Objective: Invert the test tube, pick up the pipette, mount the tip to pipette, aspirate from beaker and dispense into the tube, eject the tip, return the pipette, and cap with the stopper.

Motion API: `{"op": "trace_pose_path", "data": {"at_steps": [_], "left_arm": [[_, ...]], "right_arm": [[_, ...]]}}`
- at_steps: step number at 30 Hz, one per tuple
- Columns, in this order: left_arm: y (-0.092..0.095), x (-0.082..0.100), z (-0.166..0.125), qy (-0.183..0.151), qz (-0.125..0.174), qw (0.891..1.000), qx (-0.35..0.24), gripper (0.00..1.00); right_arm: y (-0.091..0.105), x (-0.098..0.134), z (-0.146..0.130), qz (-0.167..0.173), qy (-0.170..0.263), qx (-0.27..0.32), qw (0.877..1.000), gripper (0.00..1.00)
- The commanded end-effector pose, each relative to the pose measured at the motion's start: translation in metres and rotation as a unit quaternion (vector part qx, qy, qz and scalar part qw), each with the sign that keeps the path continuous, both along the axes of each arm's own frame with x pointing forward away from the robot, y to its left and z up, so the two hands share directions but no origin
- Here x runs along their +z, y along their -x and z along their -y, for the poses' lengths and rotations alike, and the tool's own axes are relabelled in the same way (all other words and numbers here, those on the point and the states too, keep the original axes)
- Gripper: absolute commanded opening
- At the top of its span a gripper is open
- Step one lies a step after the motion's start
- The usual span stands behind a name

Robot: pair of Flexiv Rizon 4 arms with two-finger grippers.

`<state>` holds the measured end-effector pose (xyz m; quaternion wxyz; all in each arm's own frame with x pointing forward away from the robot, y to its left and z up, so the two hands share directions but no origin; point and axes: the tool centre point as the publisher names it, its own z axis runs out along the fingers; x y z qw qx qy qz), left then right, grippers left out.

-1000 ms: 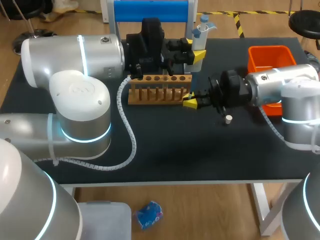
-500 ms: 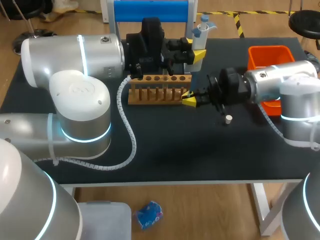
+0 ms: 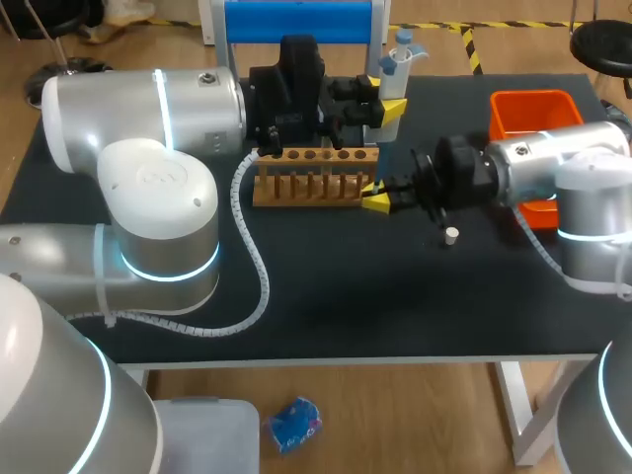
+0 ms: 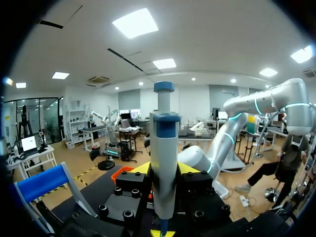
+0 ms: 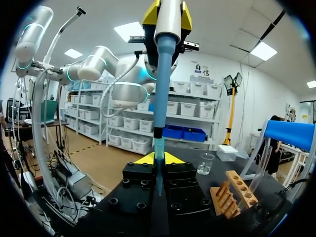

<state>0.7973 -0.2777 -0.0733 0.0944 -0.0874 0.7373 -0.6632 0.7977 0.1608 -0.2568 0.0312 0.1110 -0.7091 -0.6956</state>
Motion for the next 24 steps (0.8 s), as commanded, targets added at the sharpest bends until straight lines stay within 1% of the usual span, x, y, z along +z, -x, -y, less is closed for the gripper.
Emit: {"op": "trace_pose_path", "data": {"at_steps": [1,13,24], "left_arm": [[-0.0007,-0.0003,0.0004,0.001,0.000,1.000,-0.001,0.00],[-0.0007,-0.0003,0.0004,0.001,0.000,1.000,-0.001,0.00],[-0.0007,-0.0003,0.0004,0.001,0.000,1.000,-0.001,0.00]], "right_arm": [[0.0021,0.0011,0.0022,0.001,0.000,-0.001,1.000,0.00],[0.0030,0.0024,0.0011,0.007,0.005,0.001,1.000,0.00],[0.0034,0.0034,-0.0004,0.005,0.002,0.001,1.000,0.00]]}}
